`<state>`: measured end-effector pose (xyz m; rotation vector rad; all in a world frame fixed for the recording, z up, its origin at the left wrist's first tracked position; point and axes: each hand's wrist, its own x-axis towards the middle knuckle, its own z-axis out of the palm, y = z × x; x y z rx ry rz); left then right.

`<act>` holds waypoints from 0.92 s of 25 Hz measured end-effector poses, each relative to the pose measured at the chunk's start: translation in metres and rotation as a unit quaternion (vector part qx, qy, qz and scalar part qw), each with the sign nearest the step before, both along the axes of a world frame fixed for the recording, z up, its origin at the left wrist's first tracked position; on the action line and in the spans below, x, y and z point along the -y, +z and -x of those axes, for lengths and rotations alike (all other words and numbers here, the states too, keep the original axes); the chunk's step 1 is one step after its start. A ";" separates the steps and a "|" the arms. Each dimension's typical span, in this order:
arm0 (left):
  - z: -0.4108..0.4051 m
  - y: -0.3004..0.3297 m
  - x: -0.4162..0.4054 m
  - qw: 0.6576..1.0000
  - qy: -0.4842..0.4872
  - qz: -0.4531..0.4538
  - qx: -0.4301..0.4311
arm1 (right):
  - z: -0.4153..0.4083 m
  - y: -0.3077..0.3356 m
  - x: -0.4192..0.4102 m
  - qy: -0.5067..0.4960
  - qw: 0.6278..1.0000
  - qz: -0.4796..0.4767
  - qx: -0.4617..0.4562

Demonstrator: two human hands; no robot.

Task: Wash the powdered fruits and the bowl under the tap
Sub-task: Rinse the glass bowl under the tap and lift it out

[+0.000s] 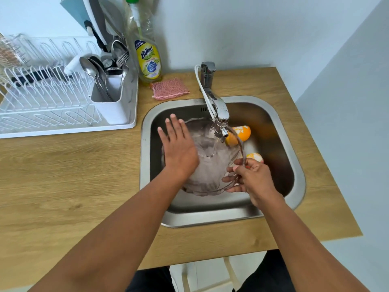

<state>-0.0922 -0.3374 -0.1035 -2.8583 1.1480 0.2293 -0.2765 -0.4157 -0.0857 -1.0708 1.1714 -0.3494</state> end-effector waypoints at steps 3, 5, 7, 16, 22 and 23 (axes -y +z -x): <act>0.028 -0.002 0.030 0.995 -0.054 0.008 -0.087 | -0.008 -0.004 -0.019 0.009 1.000 -0.014 0.011; 0.047 -0.004 0.040 0.973 -0.141 0.028 -0.180 | -0.013 -0.003 -0.019 -0.027 0.999 -0.012 0.014; 0.059 -0.002 0.033 0.938 -0.217 0.026 -0.268 | -0.013 -0.003 -0.009 -0.062 0.998 0.004 0.005; 0.004 0.018 -0.067 0.963 -0.255 -0.058 -0.068 | 0.006 -0.004 0.021 -0.042 0.999 0.020 -0.015; -0.010 0.030 -0.074 0.962 -0.022 0.224 -0.155 | -0.001 -0.019 0.007 -0.015 0.997 -0.065 0.025; -0.010 0.036 -0.076 0.941 0.054 0.270 -0.198 | -0.004 -0.021 0.007 -0.006 0.997 -0.073 0.027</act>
